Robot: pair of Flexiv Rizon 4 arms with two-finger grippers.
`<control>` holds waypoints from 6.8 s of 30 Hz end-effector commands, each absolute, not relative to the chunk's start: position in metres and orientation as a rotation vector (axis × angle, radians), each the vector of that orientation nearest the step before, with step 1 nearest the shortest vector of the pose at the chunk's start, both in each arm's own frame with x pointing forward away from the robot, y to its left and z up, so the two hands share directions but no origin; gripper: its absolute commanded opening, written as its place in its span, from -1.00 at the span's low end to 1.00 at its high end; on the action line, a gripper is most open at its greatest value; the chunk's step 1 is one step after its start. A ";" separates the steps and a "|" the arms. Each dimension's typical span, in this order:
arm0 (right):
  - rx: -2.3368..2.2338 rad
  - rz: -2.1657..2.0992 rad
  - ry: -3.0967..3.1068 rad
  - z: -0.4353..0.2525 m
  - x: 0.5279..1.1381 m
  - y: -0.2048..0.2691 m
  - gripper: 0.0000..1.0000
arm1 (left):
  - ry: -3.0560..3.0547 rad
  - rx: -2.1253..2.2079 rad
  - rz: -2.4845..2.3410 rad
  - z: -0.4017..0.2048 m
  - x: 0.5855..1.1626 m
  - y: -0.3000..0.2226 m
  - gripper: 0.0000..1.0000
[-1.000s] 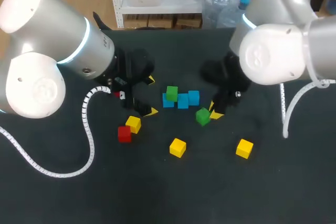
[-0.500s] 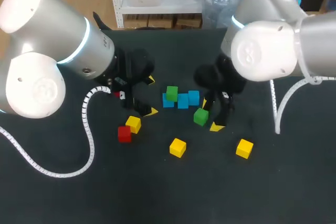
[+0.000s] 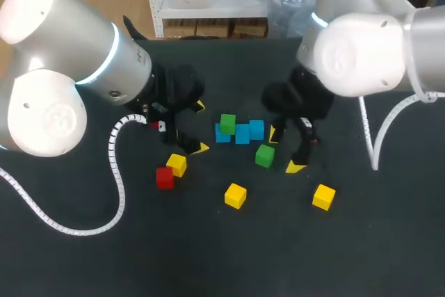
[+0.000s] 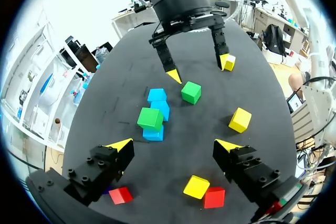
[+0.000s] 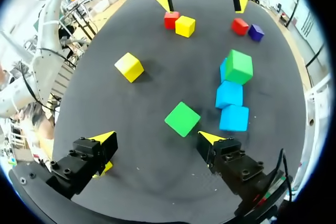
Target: Place the blue cubes, place green cubes on the blue cubes, place the yellow cubes on the green cubes, then place the red cubes on the yellow cubes, and place purple cube on the red cubes.
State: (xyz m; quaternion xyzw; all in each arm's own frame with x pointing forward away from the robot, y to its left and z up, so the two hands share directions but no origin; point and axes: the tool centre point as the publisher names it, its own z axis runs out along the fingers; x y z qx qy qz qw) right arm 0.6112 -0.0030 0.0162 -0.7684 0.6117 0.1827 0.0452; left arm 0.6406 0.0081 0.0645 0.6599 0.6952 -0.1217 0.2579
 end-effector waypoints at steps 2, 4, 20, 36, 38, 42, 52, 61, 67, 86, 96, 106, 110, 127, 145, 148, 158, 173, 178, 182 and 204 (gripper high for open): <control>-2.365 0.513 1.838 0.017 0.609 0.005 1.00 | 1.879 1.790 -0.335 0.064 0.641 0.010 1.00; -2.374 0.515 1.797 0.018 0.610 0.008 1.00 | 1.879 1.790 -0.335 0.064 0.641 0.010 1.00; -2.578 0.454 1.525 0.015 0.605 0.014 1.00 | 1.879 1.790 -0.335 0.064 0.641 0.010 1.00; -2.599 0.398 1.492 0.006 0.603 0.020 1.00 | 1.879 1.790 -0.335 0.064 0.641 0.010 1.00; -2.610 0.379 1.493 0.006 0.605 0.020 1.00 | 1.879 1.790 -0.335 0.064 0.641 0.010 1.00; -2.599 0.371 1.489 0.008 0.608 0.020 1.00 | 1.879 1.790 -0.335 0.064 0.641 0.010 1.00; -2.617 0.347 1.468 0.009 0.614 0.022 1.00 | 1.879 1.790 -0.335 0.064 0.641 0.010 1.00; -2.639 0.336 1.463 0.003 0.621 0.024 1.00 | 1.879 1.790 -0.335 0.064 0.641 0.010 1.00; -2.632 0.341 1.485 -0.001 0.621 0.022 1.00 | 1.879 1.790 -0.335 0.064 0.641 0.010 1.00; -2.473 0.342 1.677 0.001 0.626 0.006 -1.00 | 1.879 1.790 -0.335 0.064 0.641 0.010 1.00; -2.362 0.218 1.897 0.007 0.642 -0.013 -1.00 | 1.879 1.790 -0.335 0.064 0.641 0.010 1.00; -2.308 0.152 2.018 0.005 0.631 -0.028 -1.00 | 1.879 1.790 -0.335 0.064 0.641 0.010 1.00; -2.261 0.180 2.065 0.004 0.630 -0.042 -1.00 | 1.879 1.790 -0.335 0.064 0.641 0.010 1.00; -2.209 0.198 2.085 0.005 0.629 -0.047 1.00 | 1.879 1.790 -0.335 0.064 0.641 0.010 1.00; -2.236 0.280 1.960 0.019 0.689 0.019 1.00 | 1.879 1.790 -0.335 0.064 0.641 0.010 1.00; -2.241 0.308 1.968 0.015 0.694 0.024 1.00 | 1.879 1.790 -0.335 0.064 0.641 0.010 1.00; -2.273 0.365 1.962 0.009 0.706 0.027 1.00 | 1.879 1.790 -0.335 0.064 0.641 0.010 1.00; -2.311 0.341 1.947 0.001 0.713 0.037 1.00 | 1.879 1.790 -0.335 0.064 0.641 0.010 1.00; -2.298 0.334 1.962 -0.005 0.714 0.036 1.00 | 1.879 1.790 -0.335 0.064 0.641 0.010 1.00; -2.293 0.325 1.974 -0.009 0.716 0.035 1.00 | 1.879 1.790 -0.335 0.064 0.641 0.010 1.00; -2.266 0.276 2.023 -0.016 0.710 0.027 -1.00 | 1.879 1.790 -0.335 0.064 0.641 0.010 1.00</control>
